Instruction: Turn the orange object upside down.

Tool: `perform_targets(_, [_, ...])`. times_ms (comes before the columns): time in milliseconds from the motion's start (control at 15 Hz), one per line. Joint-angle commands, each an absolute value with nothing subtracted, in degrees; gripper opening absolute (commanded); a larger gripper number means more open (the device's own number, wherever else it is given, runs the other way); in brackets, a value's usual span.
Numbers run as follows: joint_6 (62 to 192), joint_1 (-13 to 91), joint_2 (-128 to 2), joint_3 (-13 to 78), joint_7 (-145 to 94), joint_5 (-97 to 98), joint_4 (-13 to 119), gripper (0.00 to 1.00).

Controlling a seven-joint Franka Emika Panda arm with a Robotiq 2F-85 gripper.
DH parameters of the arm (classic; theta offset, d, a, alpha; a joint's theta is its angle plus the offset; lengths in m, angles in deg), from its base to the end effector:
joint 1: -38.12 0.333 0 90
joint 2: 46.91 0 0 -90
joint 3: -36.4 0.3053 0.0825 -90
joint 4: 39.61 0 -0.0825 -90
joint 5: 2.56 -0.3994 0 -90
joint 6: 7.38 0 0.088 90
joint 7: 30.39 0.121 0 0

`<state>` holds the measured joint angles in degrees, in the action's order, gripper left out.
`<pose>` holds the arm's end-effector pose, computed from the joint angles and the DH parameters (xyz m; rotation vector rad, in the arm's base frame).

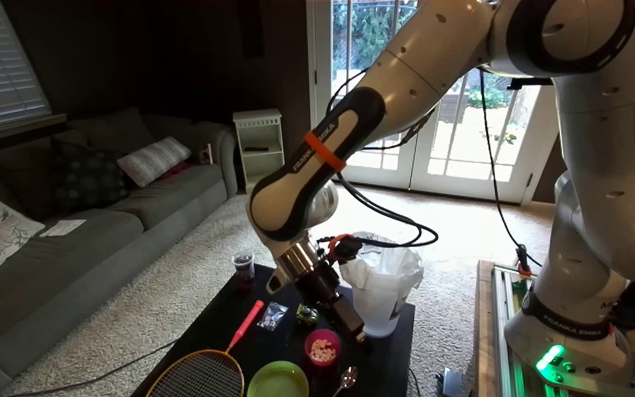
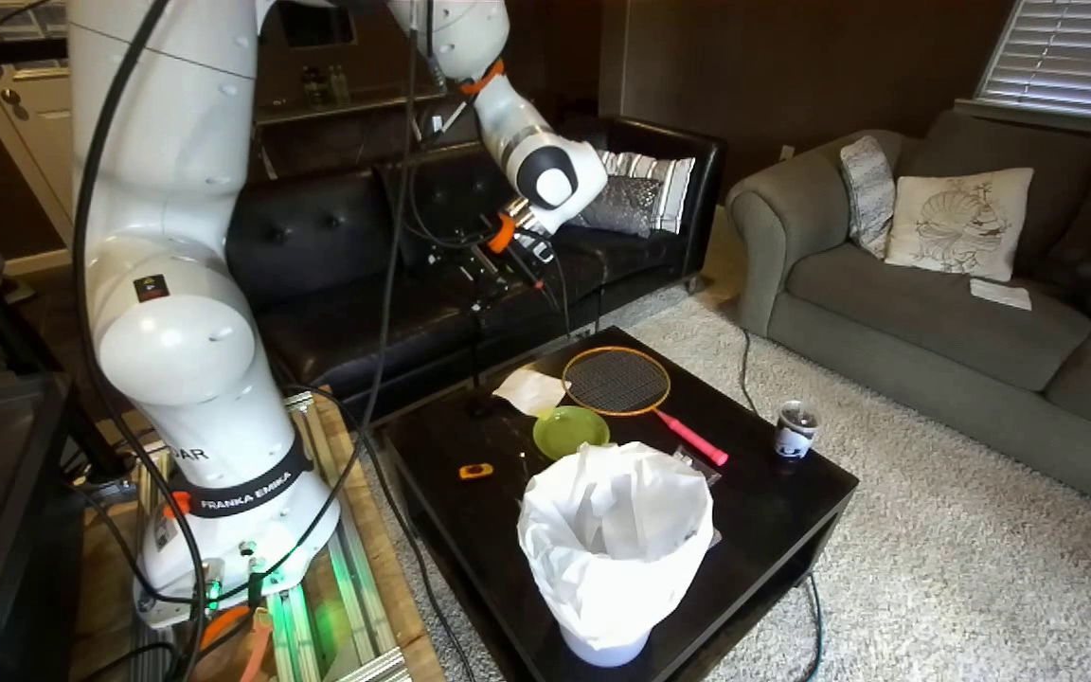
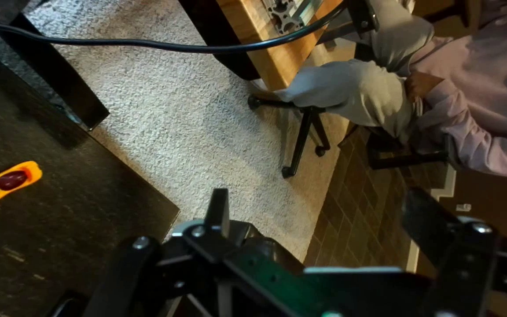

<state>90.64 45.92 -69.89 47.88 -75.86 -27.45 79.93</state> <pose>0.4475 0.2091 0.1807 -2.1504 -1.0475 0.8174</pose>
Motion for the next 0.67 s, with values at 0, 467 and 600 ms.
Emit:
perform_targets(0, [88.5, 47.1, -77.6, 50.8, -74.7, -26.9, 74.7, 1.00])
perform_targets(467, [95.5, 50.3, -89.6, 53.1, -65.8, -27.6, 71.7, 1.00])
perform_targets(600, [100.0, 51.1, -92.4, 53.0, -61.7, -27.5, 71.7, 1.00])
